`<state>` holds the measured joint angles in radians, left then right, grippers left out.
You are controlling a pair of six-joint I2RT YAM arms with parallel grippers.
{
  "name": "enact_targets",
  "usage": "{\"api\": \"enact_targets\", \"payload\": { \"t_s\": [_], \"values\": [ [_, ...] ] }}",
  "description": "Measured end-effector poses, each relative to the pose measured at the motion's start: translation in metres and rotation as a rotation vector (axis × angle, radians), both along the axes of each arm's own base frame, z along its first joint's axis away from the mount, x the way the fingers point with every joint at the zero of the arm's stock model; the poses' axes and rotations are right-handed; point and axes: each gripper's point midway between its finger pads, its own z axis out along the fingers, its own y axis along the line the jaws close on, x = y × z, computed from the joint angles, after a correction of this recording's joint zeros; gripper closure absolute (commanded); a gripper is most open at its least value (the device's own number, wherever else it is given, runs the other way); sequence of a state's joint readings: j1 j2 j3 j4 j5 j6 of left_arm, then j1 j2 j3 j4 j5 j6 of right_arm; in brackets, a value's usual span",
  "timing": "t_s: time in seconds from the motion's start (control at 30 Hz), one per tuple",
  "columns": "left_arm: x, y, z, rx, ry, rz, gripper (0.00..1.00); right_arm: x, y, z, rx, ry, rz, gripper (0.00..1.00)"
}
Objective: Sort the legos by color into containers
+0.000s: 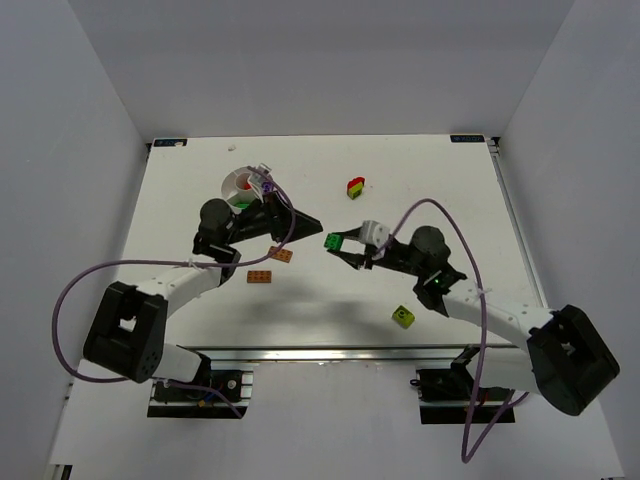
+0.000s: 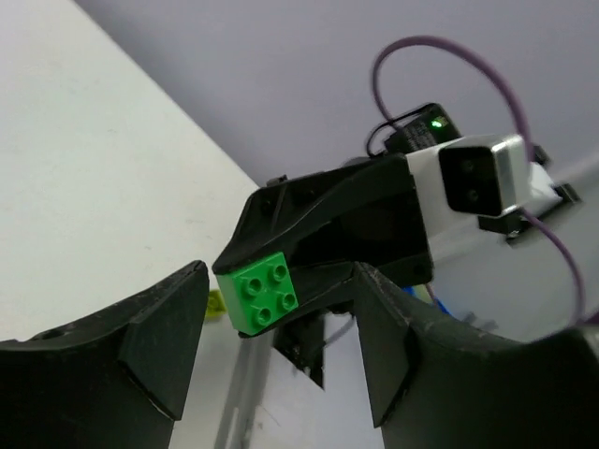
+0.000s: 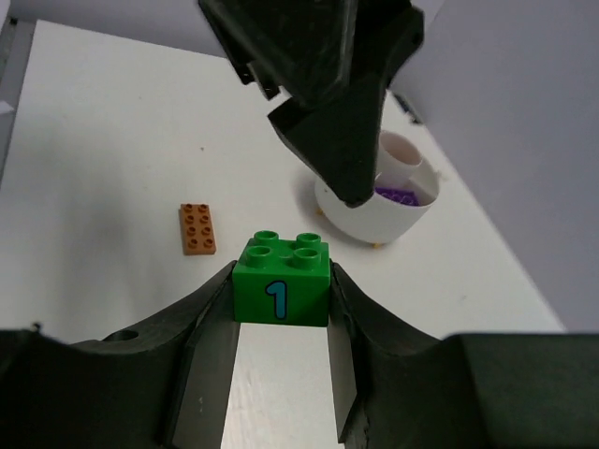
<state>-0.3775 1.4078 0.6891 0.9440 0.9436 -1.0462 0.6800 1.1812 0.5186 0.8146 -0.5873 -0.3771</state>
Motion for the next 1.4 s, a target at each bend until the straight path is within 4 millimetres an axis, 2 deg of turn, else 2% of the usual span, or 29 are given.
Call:
{"api": "enact_targets", "payload": {
  "t_s": [0.07, 0.13, 0.2, 0.27, 0.37, 0.43, 0.5, 0.57, 0.73, 0.87, 1.0, 1.17, 1.27, 1.4],
  "values": [
    [0.014, 0.008, -0.004, 0.042, -0.010, 0.096, 0.24, 0.020, 0.012, -0.002, -0.016, 0.103, -0.031, 1.00],
    [0.034, 0.027, -0.001, 0.106, -0.034, 0.266, 0.19, 0.048, 0.031, -0.002, -0.033, 0.220, -0.070, 1.00],
    [0.054, 0.056, 0.016, 0.158, -0.101, 0.494, 0.15, 0.078, 0.052, -0.001, -0.049, 0.339, -0.105, 1.00],
    [0.060, 0.092, 0.042, 0.184, -0.184, 0.711, 0.12, 0.102, 0.072, -0.002, -0.048, 0.464, -0.134, 1.00],
    [0.051, 0.143, 0.084, 0.180, -0.302, 0.990, 0.08, 0.128, 0.101, -0.010, -0.043, 0.665, -0.172, 1.00],
    [0.042, 0.171, 0.103, 0.169, -0.354, 1.130, 0.06, 0.143, 0.124, -0.020, -0.038, 0.789, -0.204, 1.00],
    [0.035, 0.194, 0.113, 0.175, -0.382, 1.244, 0.06, 0.152, 0.148, -0.028, -0.035, 0.903, -0.222, 1.00],
    [0.034, 0.210, 0.113, 0.200, -0.389, 1.323, 0.06, 0.157, 0.170, -0.043, -0.034, 1.007, -0.227, 1.00],
    [0.043, 0.228, 0.089, 0.316, -0.351, 1.412, 0.06, 0.151, 0.200, -0.089, -0.070, 1.227, -0.274, 1.00],
    [0.050, 0.233, 0.072, 0.378, -0.322, 1.426, 0.06, 0.146, 0.216, -0.106, -0.082, 1.319, -0.302, 1.00],
    [0.052, 0.238, 0.069, 0.390, -0.313, 1.437, 0.06, 0.148, 0.227, -0.101, -0.065, 1.318, -0.308, 1.00],
    [0.053, 0.238, 0.068, 0.395, -0.311, 1.435, 0.06, 0.155, 0.236, -0.078, -0.026, 1.256, -0.300, 1.00],
    [0.054, 0.237, 0.067, 0.397, -0.311, 1.430, 0.06, 0.161, 0.237, -0.068, -0.006, 1.214, -0.304, 1.00],
    [0.055, 0.237, 0.066, 0.400, -0.311, 1.424, 0.06, 0.167, 0.236, -0.065, 0.004, 1.183, -0.324, 1.00]
  ]
}}
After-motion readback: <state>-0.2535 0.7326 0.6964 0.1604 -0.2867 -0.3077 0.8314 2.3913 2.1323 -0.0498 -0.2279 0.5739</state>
